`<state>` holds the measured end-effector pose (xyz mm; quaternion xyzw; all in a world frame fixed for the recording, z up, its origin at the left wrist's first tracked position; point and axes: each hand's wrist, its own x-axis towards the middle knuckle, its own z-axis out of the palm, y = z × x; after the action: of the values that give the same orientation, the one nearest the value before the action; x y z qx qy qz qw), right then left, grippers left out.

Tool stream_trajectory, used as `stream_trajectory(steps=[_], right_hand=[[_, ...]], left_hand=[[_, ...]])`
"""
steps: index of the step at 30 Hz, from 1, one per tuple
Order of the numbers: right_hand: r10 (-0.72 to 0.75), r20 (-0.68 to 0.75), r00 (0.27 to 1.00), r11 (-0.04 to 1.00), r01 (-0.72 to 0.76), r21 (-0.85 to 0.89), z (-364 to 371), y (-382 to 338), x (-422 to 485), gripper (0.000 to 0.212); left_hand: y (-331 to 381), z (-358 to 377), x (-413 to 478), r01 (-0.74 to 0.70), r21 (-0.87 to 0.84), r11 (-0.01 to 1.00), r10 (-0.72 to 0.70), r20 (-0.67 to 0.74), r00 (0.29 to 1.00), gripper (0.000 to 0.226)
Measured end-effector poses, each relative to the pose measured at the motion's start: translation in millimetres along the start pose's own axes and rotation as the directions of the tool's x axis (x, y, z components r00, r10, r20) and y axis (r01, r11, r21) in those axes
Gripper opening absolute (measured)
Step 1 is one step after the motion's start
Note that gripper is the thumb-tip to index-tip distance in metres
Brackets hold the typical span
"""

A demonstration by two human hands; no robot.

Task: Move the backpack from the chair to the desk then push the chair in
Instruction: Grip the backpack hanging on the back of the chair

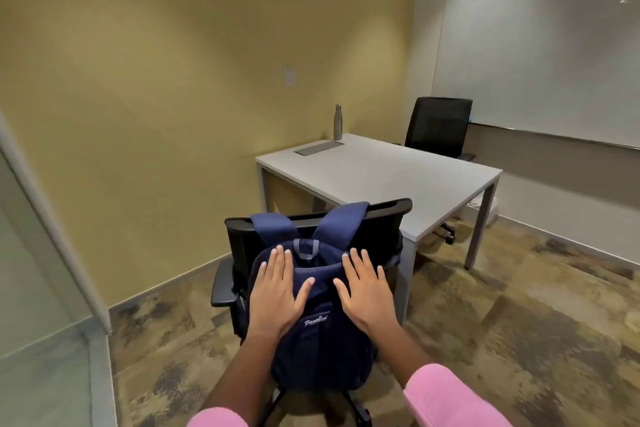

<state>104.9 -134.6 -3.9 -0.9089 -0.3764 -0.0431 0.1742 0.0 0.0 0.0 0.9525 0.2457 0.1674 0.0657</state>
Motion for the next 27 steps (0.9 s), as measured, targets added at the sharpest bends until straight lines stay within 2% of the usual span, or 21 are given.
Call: stream_trajectory(steps=[3, 4, 5, 8, 10, 16, 21, 27], right_hand=[[0.031, 0.021, 0.999, 0.999, -0.030, -0.014, 2.7, -0.8, -4.3, 0.056], [0.041, 0.021, 0.999, 0.999, -0.040, -0.014, 4.0, -0.6, -5.8, 0.056], [0.048, 0.022, 0.999, 0.999, -0.047, -0.008, 5.0, -0.9, -6.4, 0.057], [0.045, 0.038, 0.998, 0.999, -0.044, -0.008, 5.2, 1.6, -9.7, 0.057], [0.041, 0.035, 0.999, 0.999, -0.041, -0.007, 4.2, 5.9, -10.5, 0.057], [0.001, -0.072, 0.997, 1.000, 0.001, 0.029, -18.1, 20.7, 10.1, 0.053], [-0.071, -0.116, 0.991, 0.996, 0.076, 0.037, -39.8, 45.1, 40.4, 0.050], [-0.203, -0.011, 0.979, 0.979, 0.203, 0.014, -59.0, 86.5, 75.0, 0.053]], left_hand=[[-6.0, 9.6, -2.8, -0.005, -0.020, 1.000, 0.005, -0.028, 1.000, 0.074], [-6.6, 10.2, -3.6, -0.006, -0.027, 1.000, 0.005, -0.027, 1.000, 0.072], [-6.7, 11.0, -3.2, -0.021, -0.026, 0.999, 0.020, -0.038, 0.999, 0.075], [-2.6, 7.6, -4.4, -0.059, -0.045, 0.997, 0.056, -0.076, 0.996, 0.108], [3.1, 7.5, -6.3, -0.079, -0.043, 0.996, 0.074, -0.097, 0.993, 0.111], [32.0, -3.8, 15.2, -0.127, -0.010, 0.992, 0.124, -0.163, 0.979, 0.068], [60.5, 1.6, 50.6, -0.090, 0.032, 0.995, 0.093, -0.129, 0.987, 0.067], [101.6, 6.7, 84.0, 0.014, 0.134, 0.991, -0.002, -0.089, 0.996, 0.066]])
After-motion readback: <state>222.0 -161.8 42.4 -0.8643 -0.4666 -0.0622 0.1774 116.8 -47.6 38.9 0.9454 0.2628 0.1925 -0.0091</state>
